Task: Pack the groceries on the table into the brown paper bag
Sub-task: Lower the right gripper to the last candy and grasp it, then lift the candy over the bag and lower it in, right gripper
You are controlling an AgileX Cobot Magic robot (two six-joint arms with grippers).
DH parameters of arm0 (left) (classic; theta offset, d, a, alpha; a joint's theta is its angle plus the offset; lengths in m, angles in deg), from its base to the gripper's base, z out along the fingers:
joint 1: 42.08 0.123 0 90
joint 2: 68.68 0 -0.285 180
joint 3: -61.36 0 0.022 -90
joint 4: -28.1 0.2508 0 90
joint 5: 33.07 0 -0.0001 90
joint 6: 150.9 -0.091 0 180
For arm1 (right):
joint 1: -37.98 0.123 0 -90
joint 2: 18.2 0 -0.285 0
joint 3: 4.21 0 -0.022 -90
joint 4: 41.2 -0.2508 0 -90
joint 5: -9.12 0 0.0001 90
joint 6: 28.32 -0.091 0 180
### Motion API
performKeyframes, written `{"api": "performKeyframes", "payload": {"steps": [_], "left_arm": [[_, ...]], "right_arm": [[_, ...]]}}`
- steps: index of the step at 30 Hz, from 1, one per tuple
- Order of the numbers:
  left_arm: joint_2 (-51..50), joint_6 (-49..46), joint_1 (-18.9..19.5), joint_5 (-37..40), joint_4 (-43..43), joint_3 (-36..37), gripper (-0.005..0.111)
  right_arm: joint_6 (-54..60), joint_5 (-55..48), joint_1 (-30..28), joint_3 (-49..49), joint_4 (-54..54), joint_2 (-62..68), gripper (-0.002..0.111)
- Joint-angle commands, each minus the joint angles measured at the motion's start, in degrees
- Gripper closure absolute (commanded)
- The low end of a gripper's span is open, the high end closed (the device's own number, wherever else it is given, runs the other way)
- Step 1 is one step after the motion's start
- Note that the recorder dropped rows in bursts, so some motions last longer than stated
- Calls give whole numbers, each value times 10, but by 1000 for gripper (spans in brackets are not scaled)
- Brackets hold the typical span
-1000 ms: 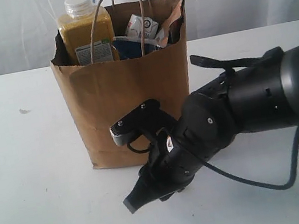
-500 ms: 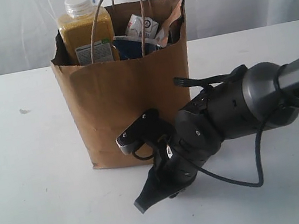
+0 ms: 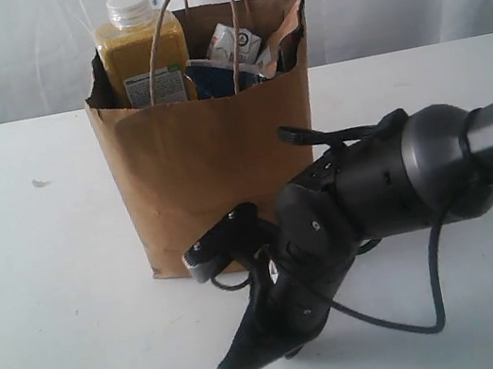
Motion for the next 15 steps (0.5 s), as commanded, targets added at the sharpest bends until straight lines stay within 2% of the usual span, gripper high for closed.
{"api": "performKeyframes", "payload": {"steps": [1,8,13,15], "left_arm": [[2,4,-2,-3,-5,1,107],[2,4,-2,-3,-5,1,107],[2,4,-2,-3,-5,1,107],[2,4,-2,-3,-5,1,107]], "right_arm": [[8,-34,55,1,-5,-36,108],[0,-33,144,-1,-17,-127,108],[0,5,155,-28,-20,-215,108],[0,64,154,-41,-19,-253,108]]}}
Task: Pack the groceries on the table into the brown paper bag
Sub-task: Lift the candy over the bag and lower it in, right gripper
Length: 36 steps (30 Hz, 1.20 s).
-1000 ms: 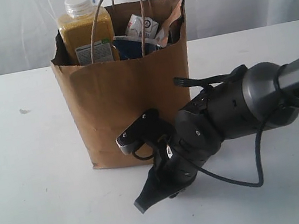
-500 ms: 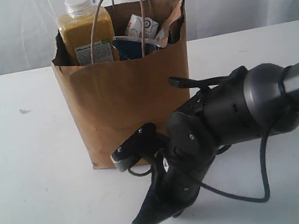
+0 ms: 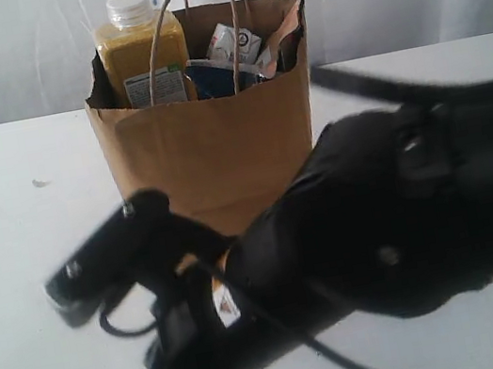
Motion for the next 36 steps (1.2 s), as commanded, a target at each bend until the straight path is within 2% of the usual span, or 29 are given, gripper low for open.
{"api": "performKeyframes", "payload": {"steps": [1,5,7,14,16,27,36], "left_arm": [[2,4,-2,-3,-5,1,107],[2,4,-2,-3,-5,1,107],[2,4,-2,-3,-5,1,107],[2,4,-2,-3,-5,1,107],[2,4,-2,-3,-5,1,107],[2,4,-2,-3,-5,1,107],[2,4,-2,-3,-5,1,107]], "right_arm": [[-1,129,1,-25,2,-79,108],[-9,332,-2,-30,1,-113,108],[-19,355,-18,-46,1,-107,108],[-56,225,-135,-143,-2,-40,108],[-71,191,-152,-166,-2,-25,108],[-45,155,-154,-194,9,32,108],[-40,155,-154,-196,92,60,108]]}}
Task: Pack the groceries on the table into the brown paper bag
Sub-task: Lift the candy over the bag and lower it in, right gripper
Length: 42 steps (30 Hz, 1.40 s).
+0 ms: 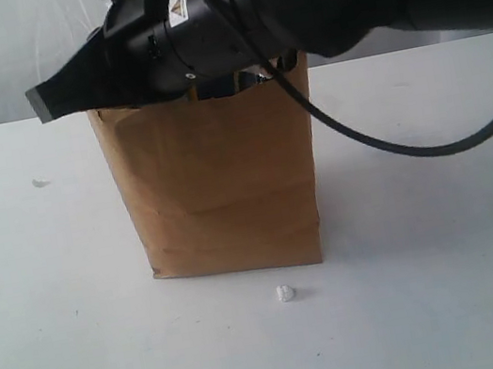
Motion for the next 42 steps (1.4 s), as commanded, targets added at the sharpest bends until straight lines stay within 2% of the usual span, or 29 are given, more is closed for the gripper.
{"api": "performKeyframes", "payload": {"steps": [1,14,21,24,35,42], "left_arm": [[2,4,-2,-3,-5,1,107],[2,4,-2,-3,-5,1,107],[2,4,-2,-3,-5,1,107],[2,4,-2,-3,-5,1,107],[2,4,-2,-3,-5,1,107],[2,4,-2,-3,-5,1,107]], "right_arm": [[7,1,-5,-4,30,1,108],[7,-1,-5,-4,55,1,107],[7,-4,-5,-4,66,1,94],[7,-4,-5,-4,66,1,92],[4,-39,-5,-4,66,-23,93],[3,-123,-4,-4,66,-90,107]]}}
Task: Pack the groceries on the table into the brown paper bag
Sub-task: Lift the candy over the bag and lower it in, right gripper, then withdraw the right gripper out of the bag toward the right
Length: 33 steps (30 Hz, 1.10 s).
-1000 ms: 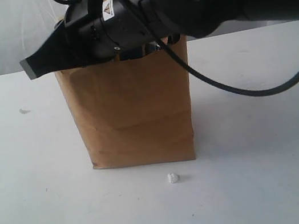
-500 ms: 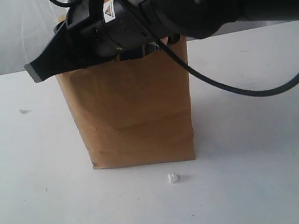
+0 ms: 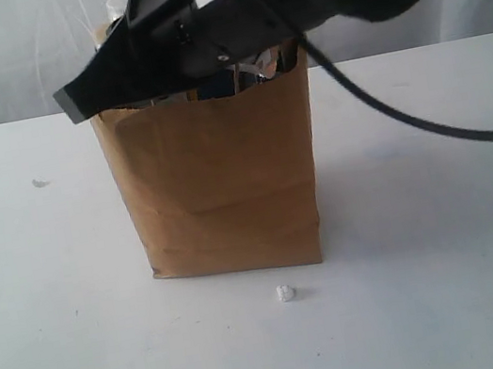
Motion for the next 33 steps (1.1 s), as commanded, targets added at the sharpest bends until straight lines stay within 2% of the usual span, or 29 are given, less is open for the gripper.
{"api": "performKeyframes", "payload": {"steps": [1,10,16,25,33], "left_arm": [[2,4,-2,-3,-5,1,107],[2,4,-2,-3,-5,1,107],[2,4,-2,-3,-5,1,107],[2,4,-2,-3,-5,1,107],[2,4,-2,-3,-5,1,107]], "right_arm": [[3,-59,-4,-4,4,-53,108],[5,-187,-4,1,3,-140,108],[7,-192,-4,50,7,-185,108],[3,-190,-4,174,8,-207,108],[2,-141,-4,330,-10,-207,108]]}}
